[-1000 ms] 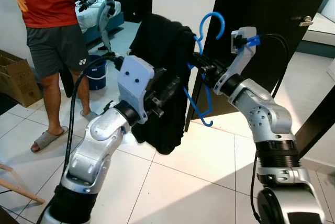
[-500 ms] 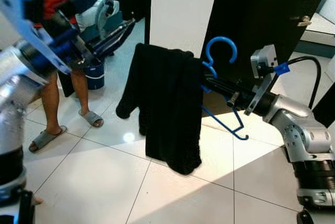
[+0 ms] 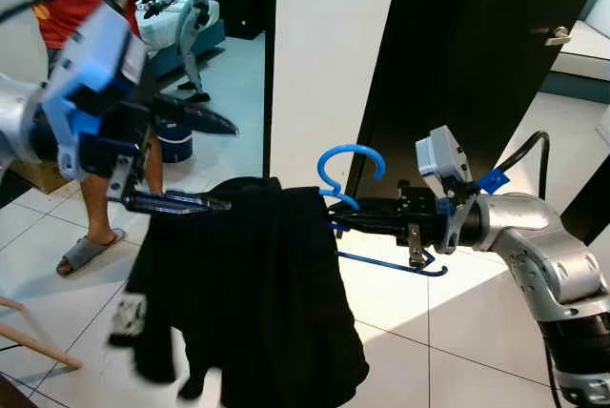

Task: Hang hanger

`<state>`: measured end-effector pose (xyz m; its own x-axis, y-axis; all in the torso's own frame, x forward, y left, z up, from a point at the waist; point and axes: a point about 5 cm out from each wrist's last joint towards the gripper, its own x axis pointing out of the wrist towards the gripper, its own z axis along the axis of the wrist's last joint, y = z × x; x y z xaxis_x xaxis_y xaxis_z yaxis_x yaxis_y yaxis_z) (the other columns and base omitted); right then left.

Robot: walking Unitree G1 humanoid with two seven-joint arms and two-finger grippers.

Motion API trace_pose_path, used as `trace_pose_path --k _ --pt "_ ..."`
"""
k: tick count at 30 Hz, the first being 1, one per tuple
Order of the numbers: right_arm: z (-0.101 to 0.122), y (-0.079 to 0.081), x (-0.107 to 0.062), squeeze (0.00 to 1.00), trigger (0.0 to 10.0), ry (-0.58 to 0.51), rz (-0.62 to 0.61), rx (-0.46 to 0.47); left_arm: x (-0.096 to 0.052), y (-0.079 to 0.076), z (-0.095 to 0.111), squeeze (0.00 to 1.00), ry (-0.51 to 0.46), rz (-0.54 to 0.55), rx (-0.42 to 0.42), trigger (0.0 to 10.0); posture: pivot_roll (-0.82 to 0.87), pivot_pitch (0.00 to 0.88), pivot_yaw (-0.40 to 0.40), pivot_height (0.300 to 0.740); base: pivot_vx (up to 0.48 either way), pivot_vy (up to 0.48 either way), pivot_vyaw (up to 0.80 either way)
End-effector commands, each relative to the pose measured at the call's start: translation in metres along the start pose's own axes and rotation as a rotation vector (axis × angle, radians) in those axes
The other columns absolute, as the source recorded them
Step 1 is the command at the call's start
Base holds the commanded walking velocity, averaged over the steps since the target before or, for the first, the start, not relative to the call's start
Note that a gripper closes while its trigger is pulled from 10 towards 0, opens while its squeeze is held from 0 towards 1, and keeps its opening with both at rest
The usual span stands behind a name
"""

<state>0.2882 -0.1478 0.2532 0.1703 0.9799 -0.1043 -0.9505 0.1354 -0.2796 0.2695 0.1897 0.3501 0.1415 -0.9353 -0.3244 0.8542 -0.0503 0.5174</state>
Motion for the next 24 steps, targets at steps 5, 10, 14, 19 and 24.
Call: trace_pose_path --k 5,10,14,19,24 --pt "0.016 0.007 0.011 0.0 10.0 -0.048 0.087 -0.062 0.006 0.006 -0.013 0.0 0.148 -0.088 0.041 10.0 0.03 0.0 -0.041 0.74 0.0 0.0 0.0" --pt "0.02 0.009 0.015 0.0 10.0 -0.056 0.107 -0.073 0.011 0.011 -0.021 0.0 0.182 -0.065 0.058 10.0 0.03 0.0 -0.041 0.74 0.0 0.0 0.0" --pt "0.022 0.014 0.019 0.0 10.0 -0.067 0.121 -0.077 0.016 0.004 -0.029 0.0 0.184 -0.12 0.011 8.8 0.03 0.0 -0.039 0.74 0.0 0.0 0.0" --pt "0.023 0.015 0.02 0.0 10.0 -0.074 0.122 -0.079 0.019 0.001 -0.036 0.0 0.197 -0.156 -0.01 3.5 0.03 0.0 -0.039 0.74 0.0 0.0 0.0" --pt "0.027 0.012 0.022 0.0 10.0 -0.089 0.104 -0.09 0.024 -0.009 -0.048 0.0 0.199 -0.212 -0.062 0.0 0.03 0.0 -0.037 0.74 0.0 0.0 0.0"
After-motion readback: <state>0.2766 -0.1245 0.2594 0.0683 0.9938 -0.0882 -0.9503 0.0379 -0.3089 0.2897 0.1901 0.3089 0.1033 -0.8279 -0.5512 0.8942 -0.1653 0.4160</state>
